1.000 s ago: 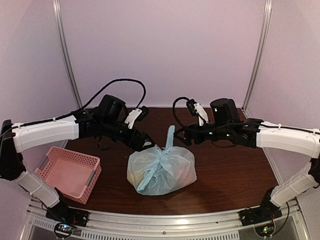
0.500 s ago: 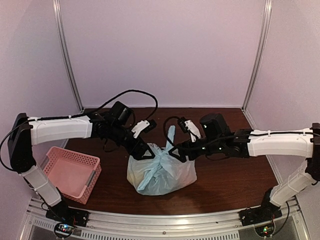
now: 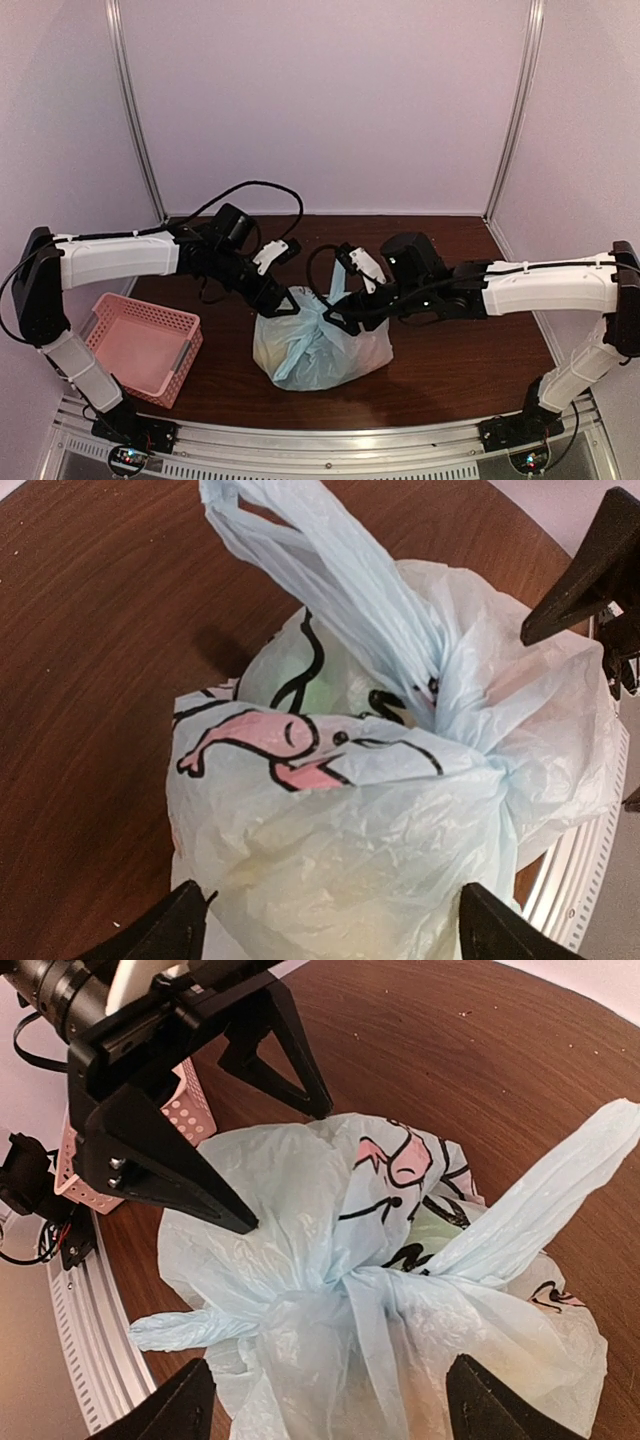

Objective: Untie the knot of the plastic bag and take out the fruit
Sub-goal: Untie the bag handles from the takeout bag.

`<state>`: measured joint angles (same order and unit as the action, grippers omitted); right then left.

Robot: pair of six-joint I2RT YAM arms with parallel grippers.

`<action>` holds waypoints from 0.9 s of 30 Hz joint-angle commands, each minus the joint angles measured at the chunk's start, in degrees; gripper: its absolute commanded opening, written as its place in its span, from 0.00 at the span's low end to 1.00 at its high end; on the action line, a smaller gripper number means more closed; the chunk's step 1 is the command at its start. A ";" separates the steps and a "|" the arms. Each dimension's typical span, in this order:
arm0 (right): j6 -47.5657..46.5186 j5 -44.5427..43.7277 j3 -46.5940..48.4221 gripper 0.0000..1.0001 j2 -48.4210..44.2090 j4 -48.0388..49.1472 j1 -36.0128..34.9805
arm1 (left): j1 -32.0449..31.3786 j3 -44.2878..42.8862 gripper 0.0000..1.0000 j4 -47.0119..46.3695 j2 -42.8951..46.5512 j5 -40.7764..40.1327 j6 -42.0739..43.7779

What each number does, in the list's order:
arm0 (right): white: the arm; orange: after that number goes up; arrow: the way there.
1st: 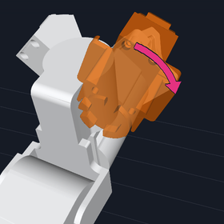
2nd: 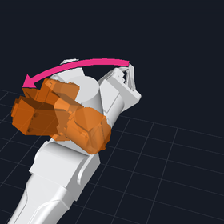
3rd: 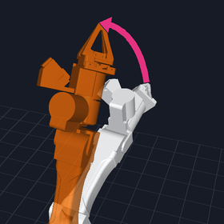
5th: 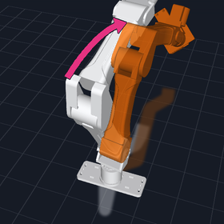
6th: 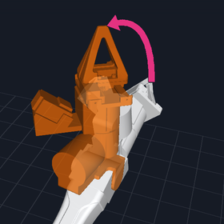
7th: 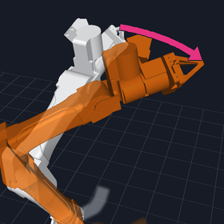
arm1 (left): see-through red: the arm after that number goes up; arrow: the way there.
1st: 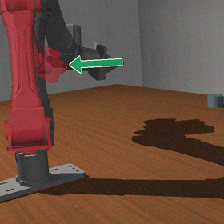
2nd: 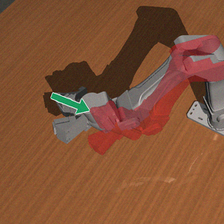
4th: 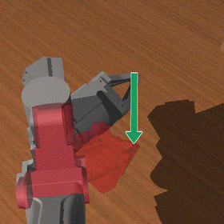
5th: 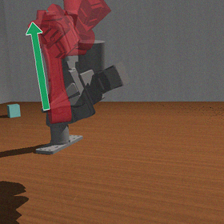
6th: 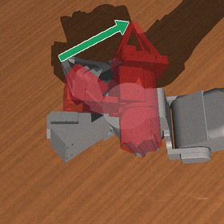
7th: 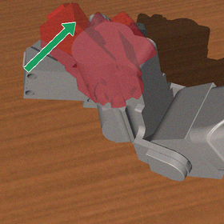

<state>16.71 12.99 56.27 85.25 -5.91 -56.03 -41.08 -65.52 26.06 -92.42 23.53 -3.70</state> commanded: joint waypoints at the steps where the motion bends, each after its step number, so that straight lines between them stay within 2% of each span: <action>1: -1.09 -3.56 1.93 0.78 1.54 -1.28 -1.27 | 1.00 2.49 0.84 -1.24 1.98 3.80 -1.77; 4: -1.23 -4.56 2.42 0.69 3.19 -1.58 -1.40 | 1.17 3.59 0.67 -2.16 2.11 5.27 -2.32; 11: -2.20 -5.73 2.52 0.50 4.16 -1.25 -1.88 | 1.34 4.71 0.39 -4.35 2.52 8.15 -3.24; 15: -2.18 -5.96 2.30 0.30 3.85 -0.97 -1.89 | 1.44 4.53 0.19 -4.31 2.58 7.57 -3.17; 20: -1.51 -5.98 1.79 0.01 3.17 -0.08 -1.89 | 2.08 4.17 0.00 -4.36 3.14 6.91 -3.15; 27: -0.32 -7.53 1.06 0.00 2.38 0.98 -1.92 | 3.98 4.71 0.00 -5.42 4.12 7.86 -3.31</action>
<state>15.40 7.66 57.74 89.25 -5.74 -57.52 -38.61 -61.23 23.49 -90.28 30.35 -6.96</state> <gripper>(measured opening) 0.003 0.011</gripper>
